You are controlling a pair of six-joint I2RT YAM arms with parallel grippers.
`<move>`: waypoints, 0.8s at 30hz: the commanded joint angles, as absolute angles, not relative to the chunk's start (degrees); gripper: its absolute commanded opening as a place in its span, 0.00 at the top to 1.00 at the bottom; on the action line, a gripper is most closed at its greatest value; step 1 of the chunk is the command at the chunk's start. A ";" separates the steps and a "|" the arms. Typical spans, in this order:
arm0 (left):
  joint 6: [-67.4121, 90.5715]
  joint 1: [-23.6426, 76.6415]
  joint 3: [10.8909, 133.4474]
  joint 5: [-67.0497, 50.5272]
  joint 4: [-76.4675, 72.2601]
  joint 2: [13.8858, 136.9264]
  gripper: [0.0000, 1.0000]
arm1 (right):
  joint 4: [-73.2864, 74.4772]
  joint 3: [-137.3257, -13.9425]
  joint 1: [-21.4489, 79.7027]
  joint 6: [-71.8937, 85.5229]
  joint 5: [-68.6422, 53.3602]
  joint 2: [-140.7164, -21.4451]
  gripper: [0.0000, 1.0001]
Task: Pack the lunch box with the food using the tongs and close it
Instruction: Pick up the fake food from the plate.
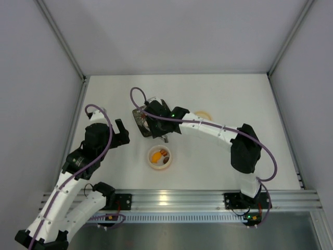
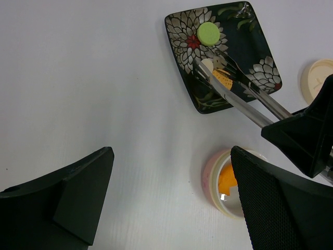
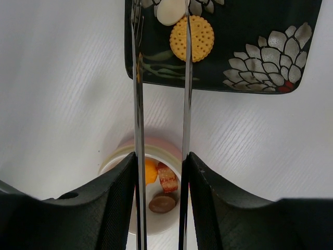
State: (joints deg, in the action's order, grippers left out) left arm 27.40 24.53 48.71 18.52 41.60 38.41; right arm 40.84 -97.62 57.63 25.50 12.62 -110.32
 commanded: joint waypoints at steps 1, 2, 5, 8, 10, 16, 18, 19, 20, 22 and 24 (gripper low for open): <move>27.95 24.87 48.52 19.25 41.22 38.50 0.01 | 39.99 -100.98 56.25 24.79 13.36 -111.70 0.58; 28.04 24.79 48.52 19.34 41.22 38.41 0.01 | 40.08 -100.99 56.16 24.61 13.19 -111.88 0.58; 28.04 24.87 48.52 19.34 41.31 38.32 0.01 | 39.99 -101.07 55.72 24.52 12.66 -112.50 0.58; 28.04 24.96 48.52 19.34 41.31 38.32 0.01 | 39.90 -101.25 55.37 24.52 12.39 -113.11 0.58; 27.95 24.87 48.52 19.42 41.22 38.32 0.01 | 39.90 -101.34 55.20 24.43 12.30 -113.29 0.59; 28.04 24.87 48.52 19.51 41.40 38.41 0.01 | 39.99 -100.90 55.11 24.34 12.22 -112.59 0.66; 28.04 24.96 48.52 19.51 41.31 38.41 0.01 | 39.99 -100.81 55.02 24.26 12.22 -112.33 0.68; 28.04 24.96 48.52 19.51 41.31 38.41 0.01 | 40.08 -100.72 55.02 24.26 12.30 -111.98 0.68; 28.12 24.96 48.52 19.60 41.40 38.41 0.01 | 40.08 -100.72 55.02 24.26 12.48 -111.71 0.69; 28.12 24.96 48.52 19.51 41.31 38.41 0.01 | 40.08 -100.55 55.02 24.26 12.57 -111.01 0.70; 28.12 25.05 48.52 19.51 41.31 38.41 0.01 | 40.25 -100.46 55.02 24.26 13.01 -110.48 0.71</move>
